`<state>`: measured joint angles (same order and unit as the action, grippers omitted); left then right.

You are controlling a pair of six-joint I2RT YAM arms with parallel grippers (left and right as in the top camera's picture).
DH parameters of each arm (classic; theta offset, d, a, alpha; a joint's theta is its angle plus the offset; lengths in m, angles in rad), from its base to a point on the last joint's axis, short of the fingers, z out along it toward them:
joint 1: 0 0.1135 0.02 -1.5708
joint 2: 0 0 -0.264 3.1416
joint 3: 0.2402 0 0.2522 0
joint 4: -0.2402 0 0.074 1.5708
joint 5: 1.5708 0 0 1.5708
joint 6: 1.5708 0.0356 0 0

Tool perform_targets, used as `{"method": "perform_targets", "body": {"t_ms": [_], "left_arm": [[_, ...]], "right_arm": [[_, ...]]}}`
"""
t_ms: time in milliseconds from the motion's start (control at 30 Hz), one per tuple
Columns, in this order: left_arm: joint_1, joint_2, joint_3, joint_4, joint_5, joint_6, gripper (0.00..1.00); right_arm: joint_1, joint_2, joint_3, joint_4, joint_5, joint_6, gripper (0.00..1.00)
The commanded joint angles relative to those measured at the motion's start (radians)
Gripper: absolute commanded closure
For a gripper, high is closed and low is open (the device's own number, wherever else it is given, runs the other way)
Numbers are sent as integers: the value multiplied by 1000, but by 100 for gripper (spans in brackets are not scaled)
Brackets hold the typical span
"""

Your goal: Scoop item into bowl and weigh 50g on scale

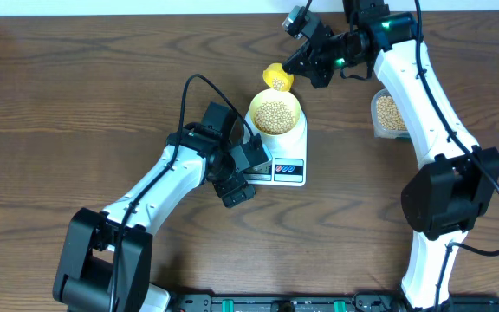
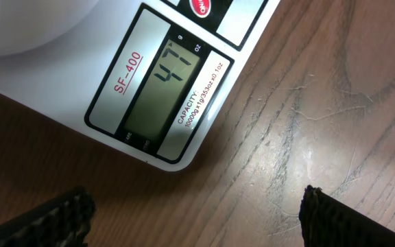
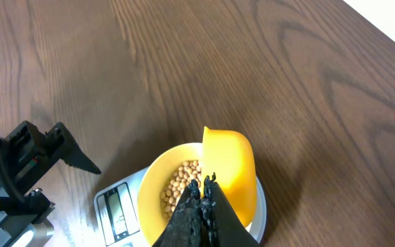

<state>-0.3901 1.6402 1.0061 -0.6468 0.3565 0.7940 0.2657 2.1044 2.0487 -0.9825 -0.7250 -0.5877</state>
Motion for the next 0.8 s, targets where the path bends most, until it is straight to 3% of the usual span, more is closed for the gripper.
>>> {"method": "perform_targets", "body": {"t_ms": [0, 767], "left_arm": [[-2, 7, -6, -3, -7, 17, 2], [-2, 7, -6, -2, -7, 17, 2]], "right_arm": [[-3, -18, 16, -1, -14, 8, 99], [-4, -18, 16, 21, -14, 7, 99]]}}
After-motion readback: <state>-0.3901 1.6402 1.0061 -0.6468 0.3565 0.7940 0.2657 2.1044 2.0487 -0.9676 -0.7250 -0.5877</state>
